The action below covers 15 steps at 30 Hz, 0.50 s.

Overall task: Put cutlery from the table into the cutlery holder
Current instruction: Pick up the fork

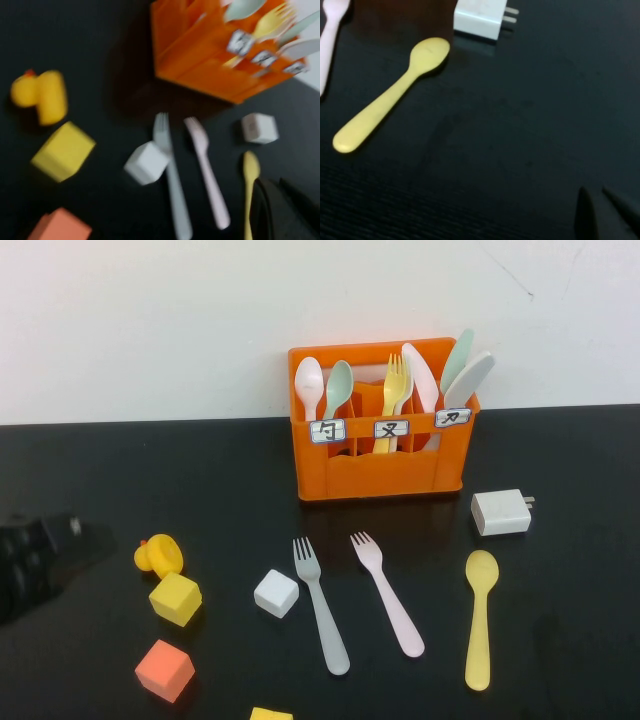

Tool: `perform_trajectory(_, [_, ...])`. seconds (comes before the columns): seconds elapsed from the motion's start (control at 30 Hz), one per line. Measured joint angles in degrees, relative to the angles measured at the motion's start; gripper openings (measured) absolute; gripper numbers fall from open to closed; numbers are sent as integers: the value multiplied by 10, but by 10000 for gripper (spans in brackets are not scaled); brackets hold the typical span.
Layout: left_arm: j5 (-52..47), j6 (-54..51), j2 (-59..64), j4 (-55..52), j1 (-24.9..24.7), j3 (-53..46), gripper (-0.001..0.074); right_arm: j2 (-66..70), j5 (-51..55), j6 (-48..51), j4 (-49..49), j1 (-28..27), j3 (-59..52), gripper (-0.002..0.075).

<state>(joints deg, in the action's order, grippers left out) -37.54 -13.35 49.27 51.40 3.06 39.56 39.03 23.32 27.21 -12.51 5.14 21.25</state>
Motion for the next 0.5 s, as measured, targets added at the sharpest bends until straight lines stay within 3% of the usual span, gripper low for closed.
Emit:
perform_trajectory(0.13, [4, -11, 26, 24, -18, 23, -1, 2, 0, 28, -21, 0, 0, -3])
perform_trajectory(0.23, [15, -15, 47, 27, -60, 35, -1, 2, 0, 41, -31, 0, 0, -3])
perform_trajectory(0.5, [109, 7, 115, 6, -234, 39, -1, 2, 1, 103, -79, 0, 0, -3])
